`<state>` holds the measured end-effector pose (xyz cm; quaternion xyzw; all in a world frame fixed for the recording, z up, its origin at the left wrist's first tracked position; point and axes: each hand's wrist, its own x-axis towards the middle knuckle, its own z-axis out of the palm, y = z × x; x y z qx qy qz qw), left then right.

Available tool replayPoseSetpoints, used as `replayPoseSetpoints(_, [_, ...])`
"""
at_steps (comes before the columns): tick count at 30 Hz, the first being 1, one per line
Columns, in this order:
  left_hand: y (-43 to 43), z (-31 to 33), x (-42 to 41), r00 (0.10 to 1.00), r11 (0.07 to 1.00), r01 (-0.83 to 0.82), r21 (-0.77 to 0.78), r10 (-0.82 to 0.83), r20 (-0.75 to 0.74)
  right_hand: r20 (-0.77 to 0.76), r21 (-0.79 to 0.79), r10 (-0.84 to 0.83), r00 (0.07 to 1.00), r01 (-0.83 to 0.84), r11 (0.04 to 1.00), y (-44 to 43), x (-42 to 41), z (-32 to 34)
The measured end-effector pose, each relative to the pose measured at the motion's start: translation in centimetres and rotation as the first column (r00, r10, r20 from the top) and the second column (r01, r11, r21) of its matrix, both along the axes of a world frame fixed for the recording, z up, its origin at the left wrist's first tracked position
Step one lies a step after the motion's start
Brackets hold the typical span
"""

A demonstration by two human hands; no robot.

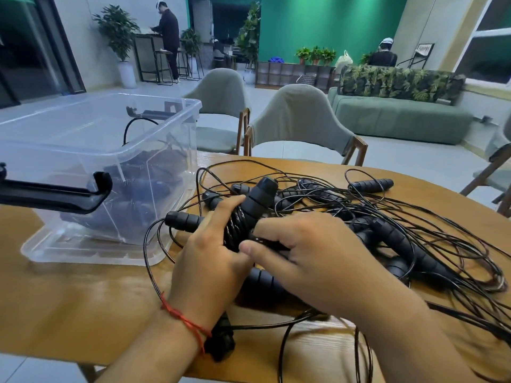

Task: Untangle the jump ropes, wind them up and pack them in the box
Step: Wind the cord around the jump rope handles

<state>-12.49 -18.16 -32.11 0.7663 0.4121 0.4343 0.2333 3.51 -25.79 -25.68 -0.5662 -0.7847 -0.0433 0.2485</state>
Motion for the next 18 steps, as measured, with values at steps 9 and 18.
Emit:
replayPoseSetpoints(9, [0.3, -0.5, 0.1, 0.957, 0.92, 0.257, 0.297, -0.199, -0.211, -0.522, -0.007, -0.027, 0.853, 0.027, 1.0, -0.7, 4.3, 1.4])
replayPoseSetpoints(18, [-0.1, 0.4, -0.3, 0.847, 0.778, 0.524, 0.346, -0.433, -0.307, -0.73, -0.418, -0.118, 0.673, -0.303, 0.856, -0.7, 6.9, 0.9])
